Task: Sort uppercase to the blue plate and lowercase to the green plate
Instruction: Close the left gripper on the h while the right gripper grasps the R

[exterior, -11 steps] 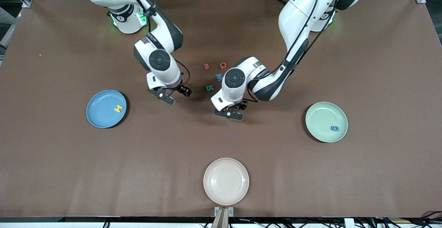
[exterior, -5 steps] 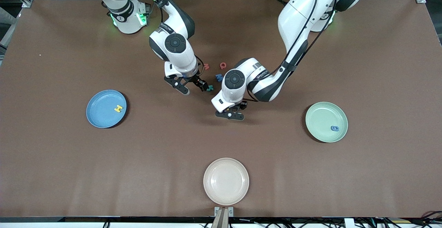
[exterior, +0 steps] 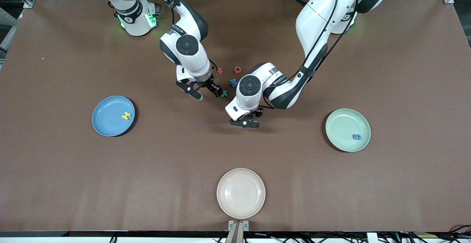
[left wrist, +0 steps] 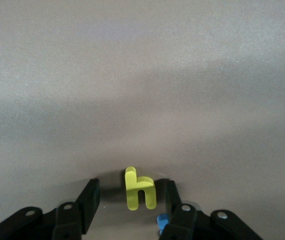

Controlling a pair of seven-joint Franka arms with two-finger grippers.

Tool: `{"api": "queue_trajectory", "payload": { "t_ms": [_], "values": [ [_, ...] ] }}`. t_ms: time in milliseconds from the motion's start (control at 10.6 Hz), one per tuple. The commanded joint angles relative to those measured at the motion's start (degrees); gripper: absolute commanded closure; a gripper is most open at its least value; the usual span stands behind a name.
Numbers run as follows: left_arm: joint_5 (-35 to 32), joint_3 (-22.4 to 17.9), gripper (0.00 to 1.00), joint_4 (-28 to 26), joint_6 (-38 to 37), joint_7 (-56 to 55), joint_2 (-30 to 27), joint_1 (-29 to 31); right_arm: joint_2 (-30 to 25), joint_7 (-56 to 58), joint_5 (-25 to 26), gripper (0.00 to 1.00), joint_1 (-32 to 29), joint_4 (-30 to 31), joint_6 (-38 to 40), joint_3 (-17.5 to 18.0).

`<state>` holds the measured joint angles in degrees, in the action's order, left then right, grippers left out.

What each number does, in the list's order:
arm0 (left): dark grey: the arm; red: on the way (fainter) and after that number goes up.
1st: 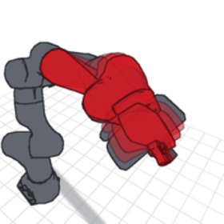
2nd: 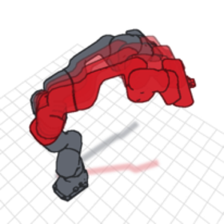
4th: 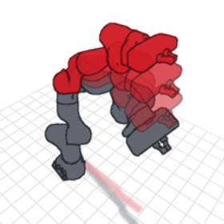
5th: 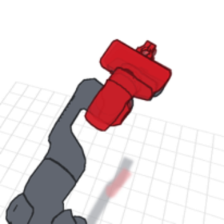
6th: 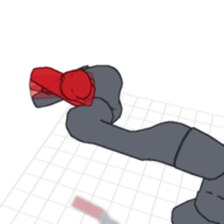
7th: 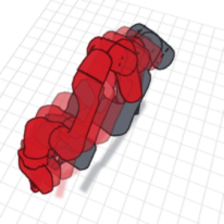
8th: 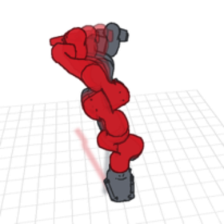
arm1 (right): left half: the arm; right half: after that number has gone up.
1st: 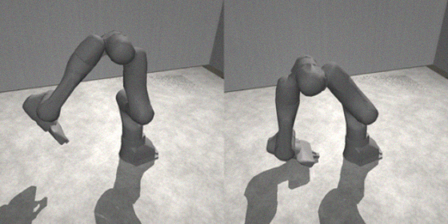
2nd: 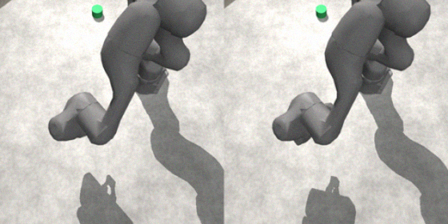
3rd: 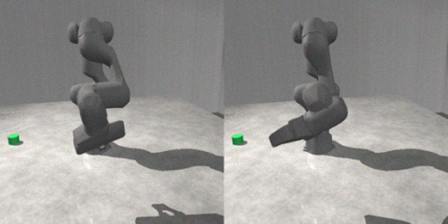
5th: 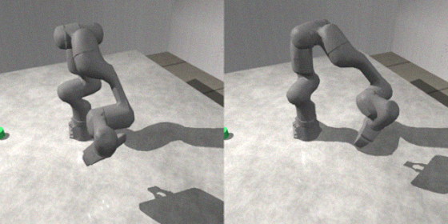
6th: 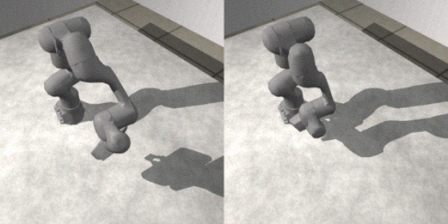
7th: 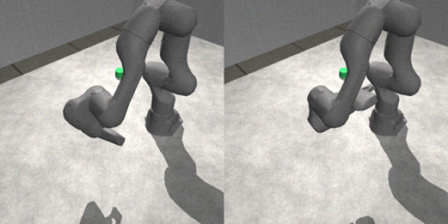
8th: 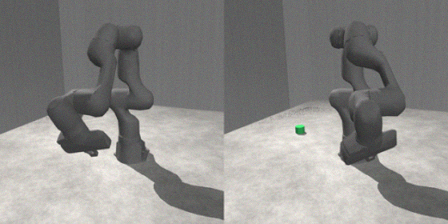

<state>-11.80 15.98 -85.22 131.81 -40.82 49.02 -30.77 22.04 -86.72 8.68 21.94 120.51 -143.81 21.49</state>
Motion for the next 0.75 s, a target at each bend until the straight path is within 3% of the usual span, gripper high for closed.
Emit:
{"api": "queue_trajectory", "payload": {
  "t_ms": [0,189,377,472,660],
  "values": [
    [1.25,-0.78,0.41,1.2,0.11,-1.01,0.72,-1.13,1.77,-10.01,8.59,0.12,1.0,-1.15,-0.68,0.13],
    [1.16,-0.78,0.47,0.94,0.11,-1.01,0.64,-1.13,3.53,-16.44,15.91,0.13,0.91,-1.77,-0.85,0.22],
    [1.16,-0.78,0.5,0.85,0.11,-1.01,0.64,-1.13,4.93,-16.73,15.85,0.14,1.0,-2.21,-2.43,0.22],
    [1.07,-0.78,0.57,0.76,0.02,-0.93,0.55,-1.13,5.37,-17.34,15.76,0.14,1.0,-2.3,-3.39,0.22],
    [0.99,-0.78,0.86,0.67,0.02,-0.84,0.37,-1.13,7.65,-19.45,16.19,0.14,2.04,-4.4,-3.67,0.22]
  ]
}}
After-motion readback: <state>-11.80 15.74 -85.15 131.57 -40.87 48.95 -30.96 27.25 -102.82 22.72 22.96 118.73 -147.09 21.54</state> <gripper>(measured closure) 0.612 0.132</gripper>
